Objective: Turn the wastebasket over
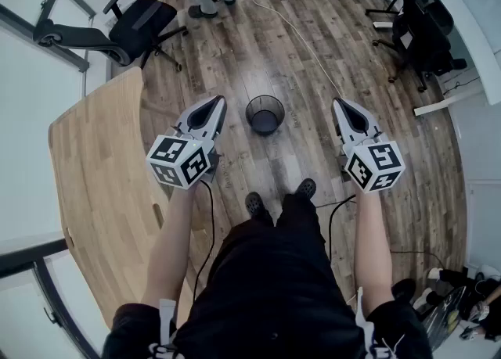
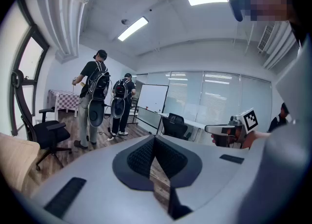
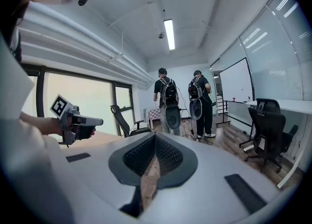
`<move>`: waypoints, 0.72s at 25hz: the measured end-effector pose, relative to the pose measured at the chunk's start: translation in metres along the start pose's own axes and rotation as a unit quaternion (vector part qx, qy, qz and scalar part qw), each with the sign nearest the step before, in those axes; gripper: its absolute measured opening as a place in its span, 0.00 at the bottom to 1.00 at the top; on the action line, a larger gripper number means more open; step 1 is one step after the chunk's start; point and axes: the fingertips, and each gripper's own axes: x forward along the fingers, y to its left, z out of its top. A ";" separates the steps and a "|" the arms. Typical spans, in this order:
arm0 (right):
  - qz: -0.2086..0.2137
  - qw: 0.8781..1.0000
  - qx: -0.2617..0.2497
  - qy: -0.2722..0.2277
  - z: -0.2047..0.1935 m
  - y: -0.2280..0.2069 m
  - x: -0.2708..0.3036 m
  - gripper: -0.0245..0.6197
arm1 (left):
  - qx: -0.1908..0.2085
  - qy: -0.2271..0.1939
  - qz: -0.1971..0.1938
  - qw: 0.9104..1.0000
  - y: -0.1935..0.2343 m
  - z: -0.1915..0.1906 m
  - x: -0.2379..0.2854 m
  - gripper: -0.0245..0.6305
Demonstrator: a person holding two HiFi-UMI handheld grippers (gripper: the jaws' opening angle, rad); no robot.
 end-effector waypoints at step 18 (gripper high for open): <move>0.009 1.000 -0.029 -0.001 0.012 0.041 -0.002 0.09 | -0.008 -0.006 -0.003 1.000 0.012 -0.003 -0.029 0.06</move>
